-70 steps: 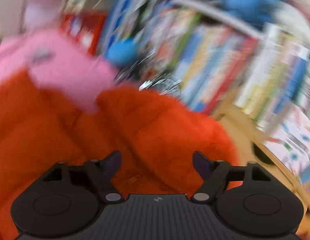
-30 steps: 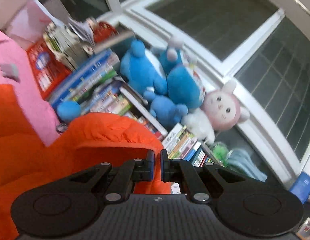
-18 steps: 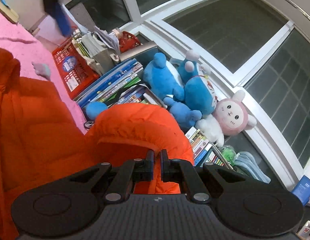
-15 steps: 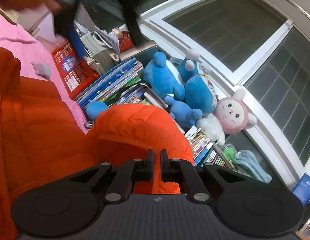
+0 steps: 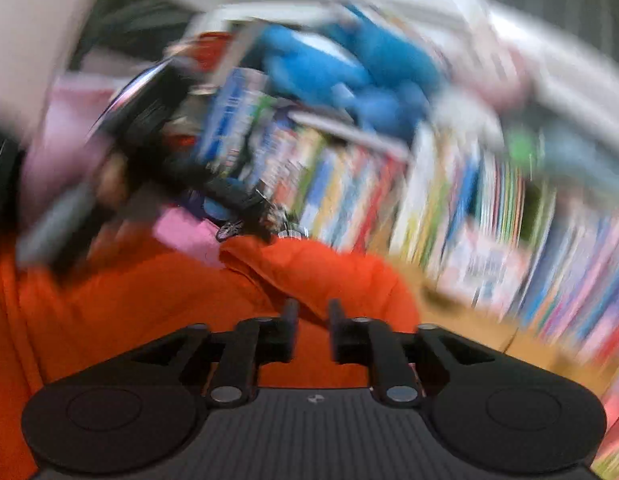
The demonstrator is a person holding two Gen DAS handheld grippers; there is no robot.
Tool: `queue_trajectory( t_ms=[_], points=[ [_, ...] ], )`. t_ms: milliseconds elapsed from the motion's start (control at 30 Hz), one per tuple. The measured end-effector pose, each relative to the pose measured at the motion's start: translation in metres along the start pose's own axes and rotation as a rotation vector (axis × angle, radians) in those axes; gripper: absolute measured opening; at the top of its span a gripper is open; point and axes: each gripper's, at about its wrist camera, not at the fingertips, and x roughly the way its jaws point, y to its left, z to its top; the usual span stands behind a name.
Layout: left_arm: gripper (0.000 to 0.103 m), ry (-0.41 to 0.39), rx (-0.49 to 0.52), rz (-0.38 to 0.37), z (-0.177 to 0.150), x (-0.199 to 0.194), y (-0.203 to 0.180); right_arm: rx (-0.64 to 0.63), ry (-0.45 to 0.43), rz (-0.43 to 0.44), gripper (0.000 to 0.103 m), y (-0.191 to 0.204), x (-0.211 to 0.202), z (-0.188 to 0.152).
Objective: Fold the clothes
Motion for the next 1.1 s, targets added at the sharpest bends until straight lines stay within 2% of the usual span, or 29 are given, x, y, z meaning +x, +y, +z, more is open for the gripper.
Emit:
queue_trajectory(
  t_ms=[67,133,200,267,400,500,600,767,833,900,967,1000,1100],
  points=[
    [0.099,-0.022,-0.004,-0.002,0.011,0.003,0.005,0.143,0.063,0.052,0.047,-0.033,0.014,0.01],
    [0.102,-0.035,-0.008,-0.008,0.024,0.006,0.009,0.25,0.115,0.089,0.05,-0.062,0.03,0.019],
    [0.102,0.011,0.021,0.014,0.033,0.02,0.006,0.254,0.139,0.09,0.068,-0.081,0.054,0.027],
    [0.102,0.052,0.073,0.033,0.032,0.034,0.003,0.252,0.159,0.097,0.078,-0.091,0.078,0.035],
    [0.102,0.102,0.152,0.007,0.015,0.053,0.001,0.225,0.218,0.09,0.082,-0.097,0.124,0.041],
    [0.102,0.132,0.143,-0.003,0.006,0.064,0.006,0.178,0.282,0.1,0.085,-0.093,0.156,0.039],
    [0.103,0.11,0.129,-0.008,-0.007,0.068,0.01,0.117,0.333,0.099,0.085,-0.086,0.182,0.034],
    [0.103,0.104,0.172,0.029,-0.014,0.072,0.005,0.078,0.378,0.115,0.085,-0.08,0.206,0.032],
    [0.103,0.103,0.169,0.027,-0.016,0.072,0.006,0.074,0.411,0.127,0.078,-0.077,0.216,0.031],
    [0.103,0.103,0.17,0.028,-0.017,0.071,0.007,0.054,0.439,0.122,0.039,-0.07,0.222,0.028],
    [0.103,0.103,0.169,0.027,-0.018,0.071,0.008,0.004,0.422,0.104,0.026,-0.06,0.218,0.028],
    [0.103,0.102,0.167,0.026,-0.019,0.071,0.009,-0.029,0.396,0.086,0.02,-0.054,0.211,0.028],
    [0.103,0.108,0.142,0.009,-0.019,0.067,0.015,-0.134,0.303,0.022,0.017,-0.038,0.186,0.032]
  ],
)
